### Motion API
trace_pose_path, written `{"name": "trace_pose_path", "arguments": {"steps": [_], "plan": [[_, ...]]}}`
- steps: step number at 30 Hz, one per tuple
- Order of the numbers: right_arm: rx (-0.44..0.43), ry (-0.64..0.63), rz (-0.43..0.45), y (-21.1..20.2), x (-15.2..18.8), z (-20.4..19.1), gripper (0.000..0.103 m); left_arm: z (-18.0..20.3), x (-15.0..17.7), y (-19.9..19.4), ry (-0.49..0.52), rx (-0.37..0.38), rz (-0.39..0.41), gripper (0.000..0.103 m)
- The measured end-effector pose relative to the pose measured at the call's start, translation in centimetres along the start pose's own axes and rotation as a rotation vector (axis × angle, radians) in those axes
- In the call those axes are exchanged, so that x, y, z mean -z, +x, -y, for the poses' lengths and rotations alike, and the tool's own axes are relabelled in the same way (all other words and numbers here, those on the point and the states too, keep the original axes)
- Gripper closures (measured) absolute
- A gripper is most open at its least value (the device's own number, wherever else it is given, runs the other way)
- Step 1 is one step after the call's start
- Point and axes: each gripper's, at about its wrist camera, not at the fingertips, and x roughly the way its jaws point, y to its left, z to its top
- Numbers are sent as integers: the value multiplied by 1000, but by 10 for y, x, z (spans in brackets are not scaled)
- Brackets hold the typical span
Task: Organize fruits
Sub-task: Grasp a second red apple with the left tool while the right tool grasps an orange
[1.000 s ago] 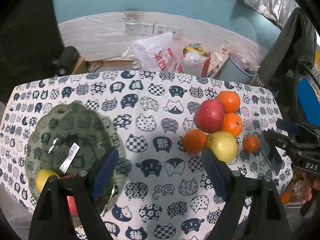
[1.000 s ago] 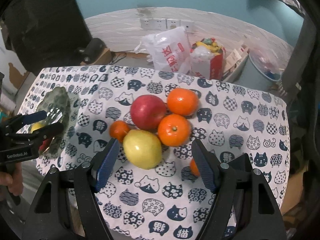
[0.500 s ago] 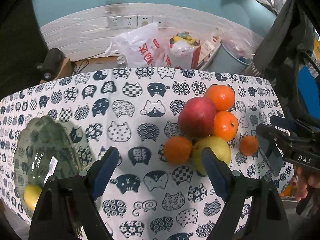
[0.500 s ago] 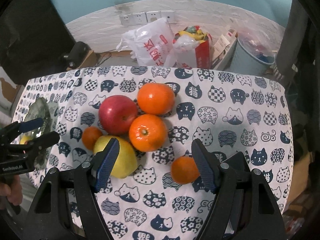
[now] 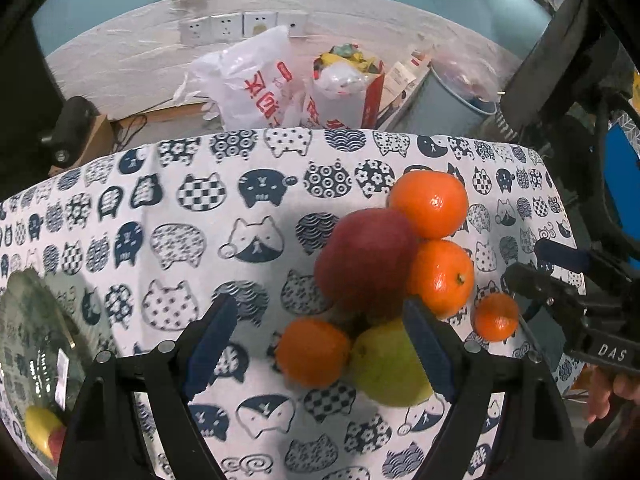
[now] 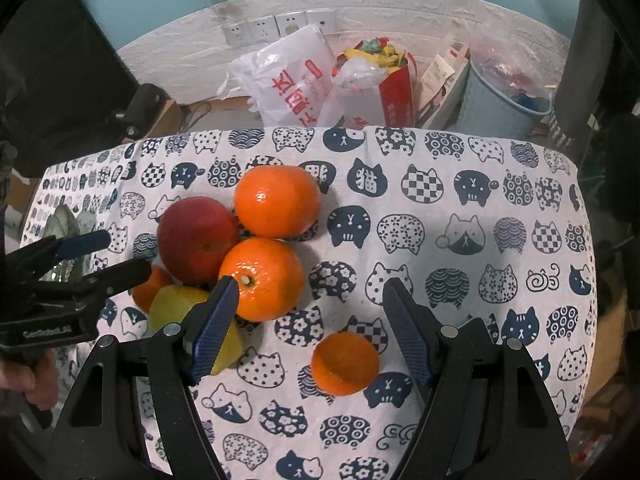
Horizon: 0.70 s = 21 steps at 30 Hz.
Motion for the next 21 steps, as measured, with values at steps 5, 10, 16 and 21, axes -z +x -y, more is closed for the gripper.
{"name": "trace_pose_path", "arguments": {"steps": [5, 10, 16, 21], "plan": [[-3, 14, -10, 8, -3, 8, 28, 7, -9, 15, -1, 9, -17, 17], [-9, 35, -12, 14, -11, 14, 28, 12, -18, 28, -2, 33, -36, 17], [-9, 44, -17, 19, -16, 18, 28, 13, -22, 43, -17, 59, -59, 17], [-8, 60, -19, 21, -19, 21, 28, 12, -23, 55, -19, 78, -77, 17]]}}
